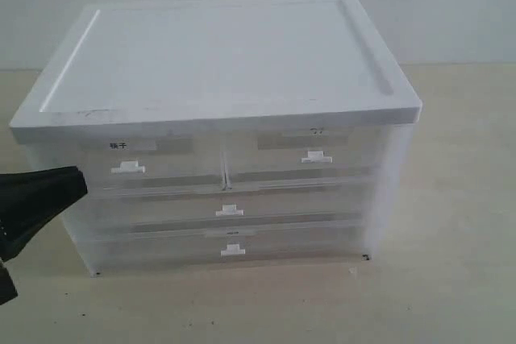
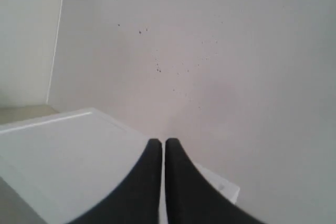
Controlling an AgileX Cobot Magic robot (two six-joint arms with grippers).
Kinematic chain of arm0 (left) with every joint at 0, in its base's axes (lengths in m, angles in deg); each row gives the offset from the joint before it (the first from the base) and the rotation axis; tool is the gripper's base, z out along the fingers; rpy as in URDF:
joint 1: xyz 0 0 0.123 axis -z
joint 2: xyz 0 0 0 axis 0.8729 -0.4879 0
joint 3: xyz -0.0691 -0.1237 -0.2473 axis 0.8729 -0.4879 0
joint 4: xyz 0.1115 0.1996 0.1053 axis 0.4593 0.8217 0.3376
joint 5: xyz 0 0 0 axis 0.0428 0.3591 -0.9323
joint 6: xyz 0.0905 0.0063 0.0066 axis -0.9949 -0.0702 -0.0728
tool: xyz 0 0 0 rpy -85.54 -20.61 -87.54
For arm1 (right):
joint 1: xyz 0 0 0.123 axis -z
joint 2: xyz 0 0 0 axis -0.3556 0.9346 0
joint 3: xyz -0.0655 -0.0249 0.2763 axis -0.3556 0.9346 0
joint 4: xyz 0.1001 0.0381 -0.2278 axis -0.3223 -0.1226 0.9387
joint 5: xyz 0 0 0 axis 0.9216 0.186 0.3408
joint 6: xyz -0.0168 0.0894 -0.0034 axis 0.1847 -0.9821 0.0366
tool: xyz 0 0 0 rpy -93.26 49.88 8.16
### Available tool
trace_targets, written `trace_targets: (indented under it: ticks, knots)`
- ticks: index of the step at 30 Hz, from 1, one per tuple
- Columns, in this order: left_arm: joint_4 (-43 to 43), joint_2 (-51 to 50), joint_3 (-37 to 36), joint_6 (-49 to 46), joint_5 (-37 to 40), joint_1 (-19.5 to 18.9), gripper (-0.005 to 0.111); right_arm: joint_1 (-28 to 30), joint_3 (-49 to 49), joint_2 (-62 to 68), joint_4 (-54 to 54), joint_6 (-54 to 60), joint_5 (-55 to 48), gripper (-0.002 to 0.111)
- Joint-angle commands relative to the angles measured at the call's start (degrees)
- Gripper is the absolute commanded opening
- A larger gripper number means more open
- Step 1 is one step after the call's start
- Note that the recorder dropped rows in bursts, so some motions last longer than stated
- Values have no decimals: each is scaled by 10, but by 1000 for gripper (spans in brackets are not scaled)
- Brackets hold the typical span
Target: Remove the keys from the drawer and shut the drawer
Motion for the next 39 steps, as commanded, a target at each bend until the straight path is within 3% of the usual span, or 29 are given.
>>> trace_targets:
  ticks: [1, 5, 9, 12, 18, 25, 31, 36, 39]
  knots:
    - [-43, -36, -3, -49, -13, -1, 5, 1, -13, 43, 4, 53, -44, 0]
    - [-47, -49, -3, -62, -23, -1, 5, 1, -31, 84, 12, 62, -169, 0]
    - [-49, -50, -3, -62, -28, -1, 5, -1, -45, 99, 12, 62, -446, 0]
    - [-55, -50, -3, -67, -47, -1, 5, -40, -58, 114, -6, 73, -627, 0]
    - [-55, -50, -3, -69, -42, -1, 5, -173, -116, 145, -199, 427, -811, 0]
    - [-55, -50, -3, -69, -17, -1, 5, -361, -135, 93, -398, 772, -837, 3]
    - [-55, -50, -3, -69, -17, -1, 5, -469, -91, 55, -442, 844, -849, 34]
    - [-55, -50, -3, -69, -17, -1, 5, -549, -8, 79, -424, 871, -804, 35]
    - [-55, -50, -3, -69, -19, -1, 5, -581, 25, 117, -344, 792, -736, 35]
